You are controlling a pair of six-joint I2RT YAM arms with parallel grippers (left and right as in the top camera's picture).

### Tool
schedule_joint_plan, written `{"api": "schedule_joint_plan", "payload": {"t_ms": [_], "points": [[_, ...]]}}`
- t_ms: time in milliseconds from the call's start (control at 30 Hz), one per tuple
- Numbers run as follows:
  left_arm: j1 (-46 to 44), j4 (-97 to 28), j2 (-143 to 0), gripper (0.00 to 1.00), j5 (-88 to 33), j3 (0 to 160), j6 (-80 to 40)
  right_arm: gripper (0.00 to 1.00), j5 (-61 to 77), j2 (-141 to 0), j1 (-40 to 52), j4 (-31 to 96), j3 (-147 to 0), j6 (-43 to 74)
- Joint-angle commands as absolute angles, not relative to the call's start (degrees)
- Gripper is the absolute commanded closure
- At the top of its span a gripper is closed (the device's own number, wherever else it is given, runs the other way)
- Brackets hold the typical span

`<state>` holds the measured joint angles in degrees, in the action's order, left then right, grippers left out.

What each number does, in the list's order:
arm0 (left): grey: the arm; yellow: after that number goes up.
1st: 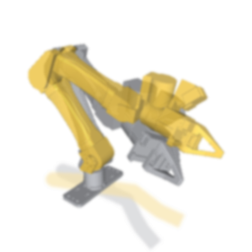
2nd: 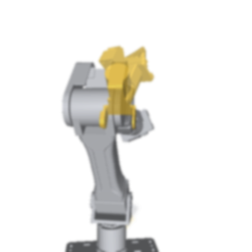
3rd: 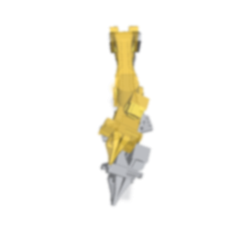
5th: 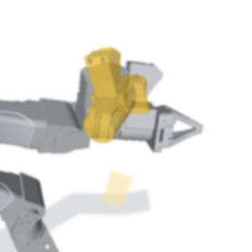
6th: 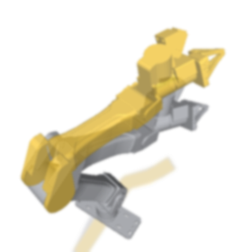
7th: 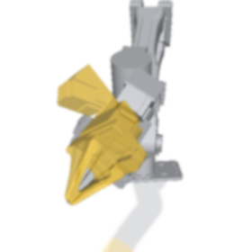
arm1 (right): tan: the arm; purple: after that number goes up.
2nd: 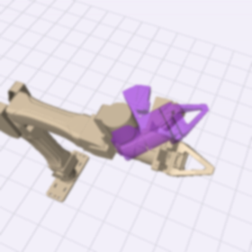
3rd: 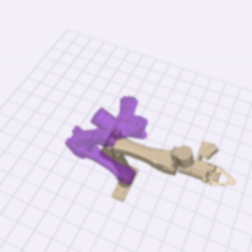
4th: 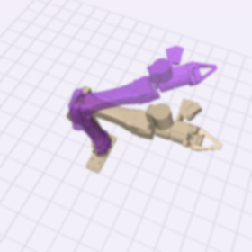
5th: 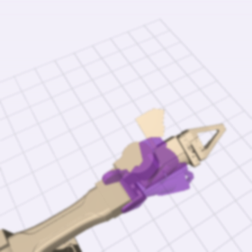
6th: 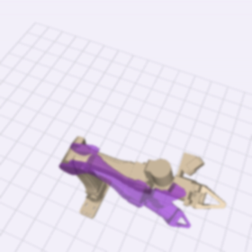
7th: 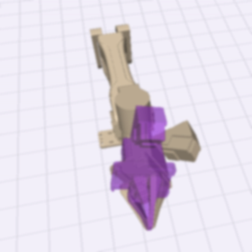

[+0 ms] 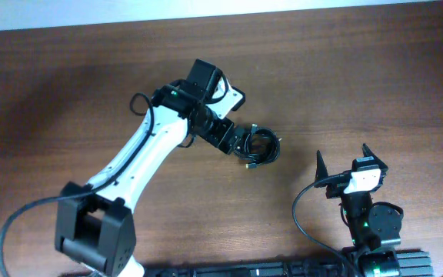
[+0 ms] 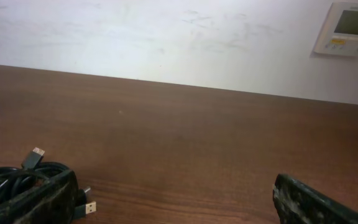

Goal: Untangle cables
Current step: 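Reach the left gripper forward over the black cable bundle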

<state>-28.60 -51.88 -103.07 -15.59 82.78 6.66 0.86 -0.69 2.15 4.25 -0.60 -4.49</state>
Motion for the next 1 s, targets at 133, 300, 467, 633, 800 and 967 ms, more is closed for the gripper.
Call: {"api": "schedule_joint_plan", "payload": {"t_ms": [133,300,467,633,800,967], "points": [[-29.3,-48.9,-109.5,0.01,-16.9,83.6,-15.0,0.01,0.2,-0.4,1.8,4.6,-0.3,-4.1],[-30.2,-48.9,-110.9,0.01,-16.2,83.6,-16.2,0.01,0.2,-0.4,1.8,4.6,-0.3,-4.1],[-30.2,-48.6,-112.9,0.01,-12.2,83.6,-22.7,0.01,0.2,-0.4,1.8,4.6,-0.3,-4.1],[-30.2,-48.9,-114.7,0.01,-13.2,83.4,-30.3,0.01,0.2,-0.4,1.8,4.6,-0.3,-4.1],[-30.2,-48.7,-114.8,0.01,-9.7,83.2,-30.9,0.02,0.2,-0.4,1.8,4.6,-0.3,-4.1],[-30.2,-48.8,-116.0,0.01,-9.5,82.0,-30.9,0.01,0.2,-0.4,1.8,4.6,-0.3,-4.1]]}}
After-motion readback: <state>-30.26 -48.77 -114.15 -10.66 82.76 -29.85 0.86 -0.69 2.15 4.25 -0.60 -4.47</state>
